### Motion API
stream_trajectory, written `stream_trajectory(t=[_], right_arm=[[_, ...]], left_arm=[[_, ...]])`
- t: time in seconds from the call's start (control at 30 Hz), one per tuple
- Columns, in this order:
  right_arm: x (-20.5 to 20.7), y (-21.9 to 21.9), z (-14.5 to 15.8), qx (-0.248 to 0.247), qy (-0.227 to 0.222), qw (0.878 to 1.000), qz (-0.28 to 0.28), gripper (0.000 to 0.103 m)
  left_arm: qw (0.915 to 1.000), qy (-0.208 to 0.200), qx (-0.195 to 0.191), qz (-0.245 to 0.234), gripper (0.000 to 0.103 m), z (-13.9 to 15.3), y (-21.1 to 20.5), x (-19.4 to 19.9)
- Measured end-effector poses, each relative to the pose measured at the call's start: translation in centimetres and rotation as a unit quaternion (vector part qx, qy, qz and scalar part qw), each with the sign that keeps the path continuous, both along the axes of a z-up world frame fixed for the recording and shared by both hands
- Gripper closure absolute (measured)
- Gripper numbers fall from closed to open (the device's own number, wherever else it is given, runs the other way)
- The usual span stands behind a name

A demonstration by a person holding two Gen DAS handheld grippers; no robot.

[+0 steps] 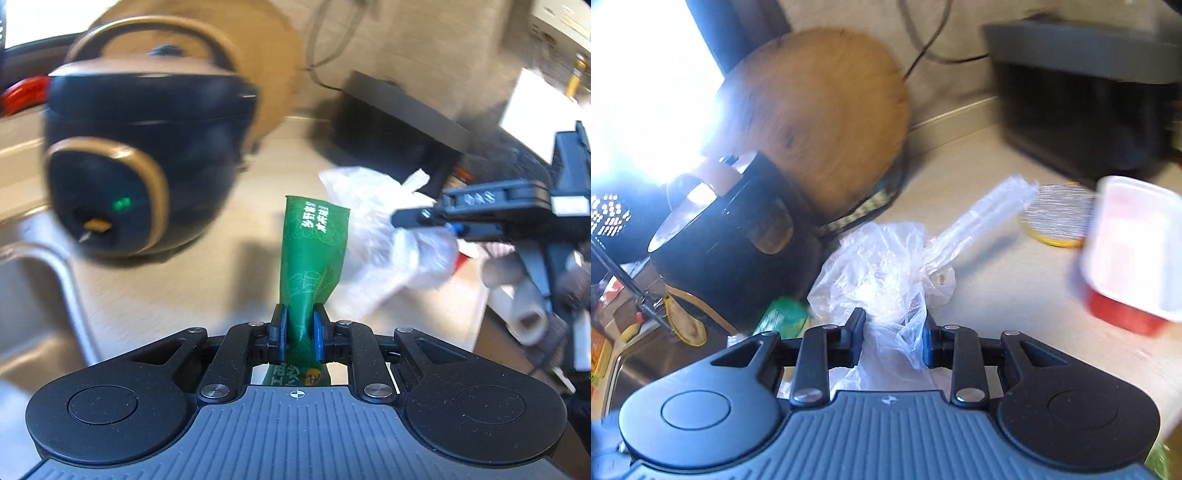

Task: Collect trash
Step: 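Grasp the clear plastic bag with the right tool while left tool holds the packet, then carry packet and plastic bag down into the green bin and open both tools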

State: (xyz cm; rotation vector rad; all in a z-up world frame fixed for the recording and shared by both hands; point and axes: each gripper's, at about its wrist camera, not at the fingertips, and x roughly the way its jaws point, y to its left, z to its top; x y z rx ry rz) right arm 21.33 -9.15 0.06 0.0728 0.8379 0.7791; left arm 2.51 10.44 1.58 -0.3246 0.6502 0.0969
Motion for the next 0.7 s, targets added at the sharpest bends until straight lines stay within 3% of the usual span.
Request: stream_trajectory(t=[0.2,0.37,0.53,0.7], right_arm=[[-2.5,-6.8,0.8,0.002,-0.006,0.997,-0.079,0.074],[-4.4,-12.3,1.4,0.017,-0.013,0.988,-0.151,0.074],[-6.8,-17.4,1.6,0.01,-0.037,0.973,-0.228,0.074],[-9.0,-23.1,0.4,-0.001,-0.036,0.951,-0.307,0.074]], left_arm=[[0.9973,-0.005,0.008,-0.073,0.085,0.3,-2.7,3.0],[0.9901,-0.015,0.013,-0.139,0.085,1.2,-6.1,5.4],[0.9758,-0.013,0.011,-0.218,0.085,1.4,-11.0,8.1],[0.9546,0.01,0.004,-0.298,0.085,0.4,-16.9,10.2]])
